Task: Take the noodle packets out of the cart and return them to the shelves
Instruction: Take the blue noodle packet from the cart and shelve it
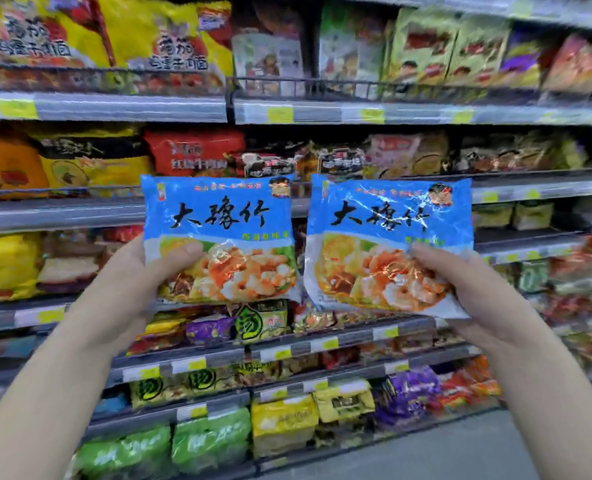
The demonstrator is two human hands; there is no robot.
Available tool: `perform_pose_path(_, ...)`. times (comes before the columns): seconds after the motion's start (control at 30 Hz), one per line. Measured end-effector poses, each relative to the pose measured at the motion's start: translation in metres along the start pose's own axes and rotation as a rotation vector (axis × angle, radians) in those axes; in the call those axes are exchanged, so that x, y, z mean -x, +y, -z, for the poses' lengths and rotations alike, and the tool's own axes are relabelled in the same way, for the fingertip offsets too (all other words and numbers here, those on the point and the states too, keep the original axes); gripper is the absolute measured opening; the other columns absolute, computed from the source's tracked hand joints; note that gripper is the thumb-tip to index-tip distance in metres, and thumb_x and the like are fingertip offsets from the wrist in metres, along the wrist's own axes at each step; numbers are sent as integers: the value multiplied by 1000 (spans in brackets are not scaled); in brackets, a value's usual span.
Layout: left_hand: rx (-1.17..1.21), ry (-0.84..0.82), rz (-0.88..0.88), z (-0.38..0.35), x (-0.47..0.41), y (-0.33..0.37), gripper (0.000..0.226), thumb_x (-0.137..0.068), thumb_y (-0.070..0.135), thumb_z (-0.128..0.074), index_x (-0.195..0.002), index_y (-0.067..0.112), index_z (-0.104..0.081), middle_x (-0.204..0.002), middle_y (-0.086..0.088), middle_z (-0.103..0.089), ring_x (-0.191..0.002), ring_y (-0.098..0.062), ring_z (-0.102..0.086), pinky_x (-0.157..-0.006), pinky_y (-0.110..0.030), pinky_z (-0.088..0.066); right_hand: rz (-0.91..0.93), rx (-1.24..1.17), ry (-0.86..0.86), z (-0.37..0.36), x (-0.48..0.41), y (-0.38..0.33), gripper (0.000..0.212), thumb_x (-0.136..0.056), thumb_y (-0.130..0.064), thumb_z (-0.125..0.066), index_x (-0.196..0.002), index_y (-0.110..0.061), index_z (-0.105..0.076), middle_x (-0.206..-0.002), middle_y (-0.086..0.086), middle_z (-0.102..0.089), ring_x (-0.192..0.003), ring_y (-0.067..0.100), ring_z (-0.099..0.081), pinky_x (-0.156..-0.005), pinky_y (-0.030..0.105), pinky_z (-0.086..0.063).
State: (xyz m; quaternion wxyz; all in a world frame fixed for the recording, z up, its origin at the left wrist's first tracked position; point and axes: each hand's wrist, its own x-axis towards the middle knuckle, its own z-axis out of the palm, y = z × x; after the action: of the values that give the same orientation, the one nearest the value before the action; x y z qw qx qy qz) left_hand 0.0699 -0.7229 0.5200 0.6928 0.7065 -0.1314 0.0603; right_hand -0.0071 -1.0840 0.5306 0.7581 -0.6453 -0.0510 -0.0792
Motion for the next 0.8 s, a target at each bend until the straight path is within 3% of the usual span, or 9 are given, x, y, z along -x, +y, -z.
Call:
perform_pose_path(0.07, 62, -62, -27, -56, -3, 9, 47, -63, 45, -85, -103, 24, -76, -106, -2, -80, -90, -13, -77, -72, -23, -60, 19, 30, 9, 47, 7, -16, 67, -40, -54, -98, -88, -11, -83, -91, 11, -80, -77, 20, -78, -67, 29, -62)
perform_pose_path(0.13, 77, -90, -33, -107, -9, 19, 34, -76, 28, -73, -108, 19, -73, -109, -4, -79, -86, -9, -77, -73, -22, -60, 26, 69, 26, 94, 14, -32, 71, -45, -55, -97, -93, -4, -82, -96, 17, -79, -83, 25, -78, -74, 35, -65)
perform_pose_path(0.2, 111, -117, -60, -152, -18, 26, 41, -70, 37, -84, -106, 19, -74, -107, -7, -79, -84, -12, -77, -73, -22, -61, 25, 105, 59, 138, 18, -48, 68, -57, -50, -92, -99, 2, -79, -105, 24, -77, -91, 31, -76, -85, 40, -62)
perform_pose_path(0.3, 113, -137, -79, -211, -27, 32, 73, -40, 59, -96, -99, 22, -75, -95, 0, -81, -80, -10, -77, -67, -17, -58, 33, 117, 101, 192, 24, -69, 45, -71, -39, -76, -93, 0, -81, -102, 22, -78, -87, 29, -76, -80, 33, -64)
perform_pose_path(0.4, 144, -170, -101, -264, -39, 37, 60, -54, 45, -86, -107, 21, -72, -101, 1, -81, -83, -5, -76, -69, -15, -56, 32, 118, 129, 242, 27, -85, 38, -80, -33, -69, -91, 1, -81, -99, 21, -78, -84, 27, -78, -78, 32, -65)
perform_pose_path(0.53, 123, -208, -75, -322, -63, 40, 63, -55, 51, -92, -108, 23, -74, -105, 0, -80, -92, -12, -76, -92, -36, -52, 53, 80, 137, 300, 20, -95, 51, -71, -40, -79, -100, 1, -80, -109, 25, -76, -95, 32, -76, -87, 39, -62)
perform_pose_path(0.67, 105, -232, -88, -373, -94, 33, 46, -68, 40, -81, -108, 19, -71, -98, 1, -81, -85, -11, -76, -82, -29, -54, 53, 66, 172, 349, 8, -90, 36, -76, -37, -72, -88, -5, -83, -101, 19, -79, -89, 29, -77, -77, 33, -64)
perform_pose_path(0.73, 121, -250, -103, -400, -114, 30, 55, -61, 48, -89, -104, 19, -73, -97, 0, -81, -84, -12, -77, -73, -21, -58, 63, 95, 181, 370, -3, -91, 44, -69, -45, -84, -89, -6, -83, -101, 19, -79, -88, 29, -78, -78, 33, -64)
perform_pose_path(0.8, 162, -260, -118, -426, -138, 26, 47, -61, 46, -88, -98, 21, -76, -96, -1, -81, -81, -11, -77, -71, -23, -58, 70, 116, 226, 392, -19, -94, 58, -56, -50, -94, -92, -6, -82, -102, 19, -79, -88, 28, -78, -76, 34, -64)
